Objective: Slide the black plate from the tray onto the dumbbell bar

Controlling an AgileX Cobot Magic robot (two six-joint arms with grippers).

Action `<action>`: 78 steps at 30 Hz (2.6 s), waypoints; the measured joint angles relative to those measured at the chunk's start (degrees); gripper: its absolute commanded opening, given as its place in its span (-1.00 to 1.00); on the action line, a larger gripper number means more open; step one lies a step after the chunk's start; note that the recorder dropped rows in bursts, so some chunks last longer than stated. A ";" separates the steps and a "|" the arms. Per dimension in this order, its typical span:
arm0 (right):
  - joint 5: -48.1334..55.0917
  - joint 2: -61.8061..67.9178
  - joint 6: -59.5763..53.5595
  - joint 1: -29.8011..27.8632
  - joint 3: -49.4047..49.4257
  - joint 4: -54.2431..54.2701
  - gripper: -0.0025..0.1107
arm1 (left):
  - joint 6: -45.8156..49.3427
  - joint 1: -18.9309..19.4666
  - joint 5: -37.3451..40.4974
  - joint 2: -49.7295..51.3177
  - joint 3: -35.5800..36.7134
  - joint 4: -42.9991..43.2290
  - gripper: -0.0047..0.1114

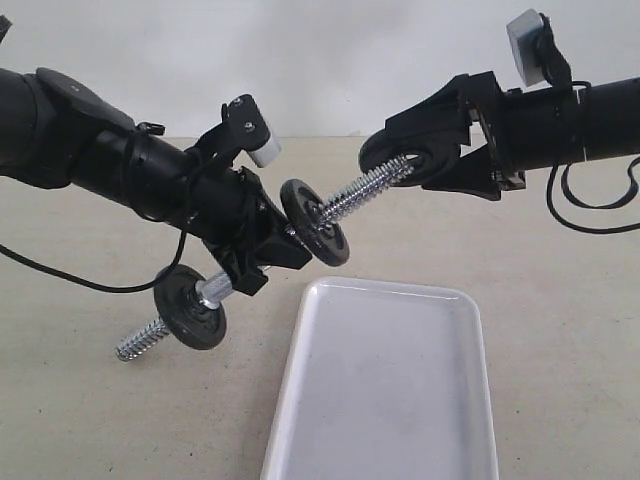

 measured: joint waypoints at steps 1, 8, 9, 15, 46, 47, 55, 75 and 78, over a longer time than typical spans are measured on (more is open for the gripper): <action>0.02 0.00 -0.27 0.00 0.00 0.37 -0.96 | 0.00 0.00 -0.14 0.00 0.00 -0.14 -0.84; -0.12 0.00 -2.22 0.00 0.00 2.19 -0.96 | -0.25 0.00 -0.38 0.00 0.00 -0.74 -0.84; -0.16 0.00 -2.47 0.00 0.00 2.66 -0.96 | -0.44 0.00 -0.38 0.00 0.00 -0.74 -0.84; -0.16 0.00 -2.99 0.00 0.00 3.80 -0.96 | -1.71 0.00 -0.59 -0.12 -0.19 -0.29 -0.84; -2.46 0.00 1.40 -4.26 0.10 -8.79 -0.96 | -9.13 0.10 -1.22 -0.31 3.21 9.44 -0.84; -2.87 0.00 1.63 -4.26 0.10 -8.79 -0.96 | -9.13 0.10 -0.59 -0.31 3.96 10.62 -0.84; -5.68 0.00 2.56 1.64 0.10 -10.08 -0.96 | -8.88 0.10 -0.08 -0.31 6.77 12.44 -0.84; -5.95 0.00 6.86 4.15 0.10 -15.95 -0.96 | -9.00 0.10 -1.67 -0.31 7.34 12.34 -0.84; -5.02 0.00 7.00 4.15 0.10 -15.84 -0.96 | -9.00 0.10 -2.08 -0.31 7.34 12.34 -0.84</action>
